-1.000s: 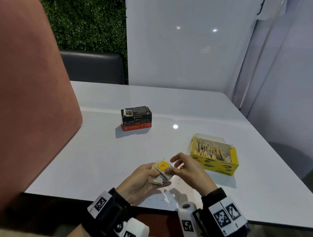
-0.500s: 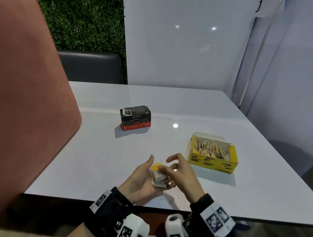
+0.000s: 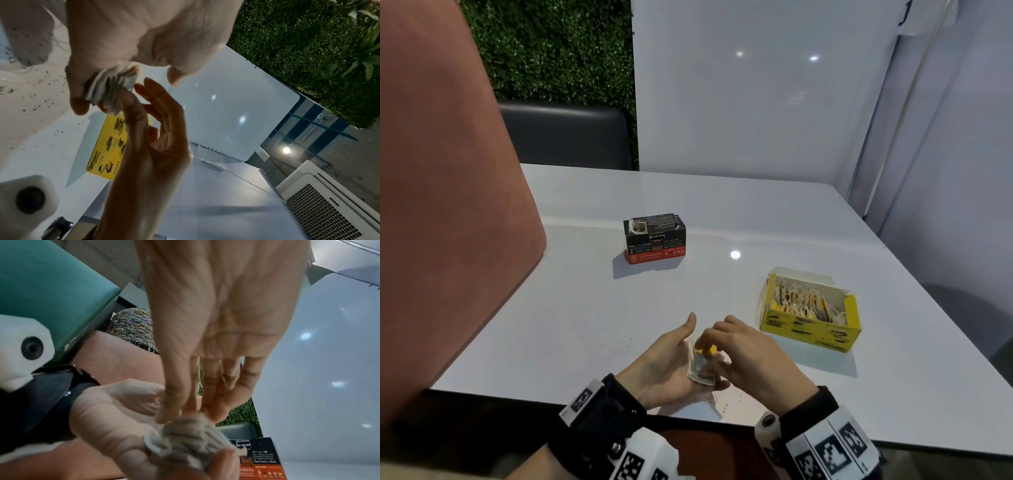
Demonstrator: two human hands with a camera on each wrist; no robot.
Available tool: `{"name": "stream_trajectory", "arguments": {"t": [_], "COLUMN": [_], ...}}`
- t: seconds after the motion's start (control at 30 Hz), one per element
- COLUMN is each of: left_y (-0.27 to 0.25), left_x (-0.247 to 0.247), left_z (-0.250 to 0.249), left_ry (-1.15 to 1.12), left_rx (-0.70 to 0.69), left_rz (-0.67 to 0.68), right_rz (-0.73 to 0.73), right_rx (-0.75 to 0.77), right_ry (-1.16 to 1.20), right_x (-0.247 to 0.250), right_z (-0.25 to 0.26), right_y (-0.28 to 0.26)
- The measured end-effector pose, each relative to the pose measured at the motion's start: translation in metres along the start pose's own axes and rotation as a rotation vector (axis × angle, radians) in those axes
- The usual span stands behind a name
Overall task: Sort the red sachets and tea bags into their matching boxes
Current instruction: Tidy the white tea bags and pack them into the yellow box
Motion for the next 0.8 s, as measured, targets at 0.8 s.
{"name": "stream_trajectory", "arguments": {"t": [0.8], "left_y": [-0.002], "left_x": [-0.003], "left_z": [0.0], "left_ry": [0.004], "left_rx": [0.038], "left_rz": [-0.004], "right_rz": [0.038], "right_rx": [-0.021], "right_ry": [-0.01], "right_x": [-0.017], "right_z": [0.002], "right_y": [-0.002]}}
Point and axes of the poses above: each hand's wrist, its own y-axis towards the middle knuckle, its own x-axis out of the back of the hand, z = x × y, the point moved 9 cm from there along y, towards the middle knuckle, and after that the axes turned 9 degrees about y, right-handed, at the moved point
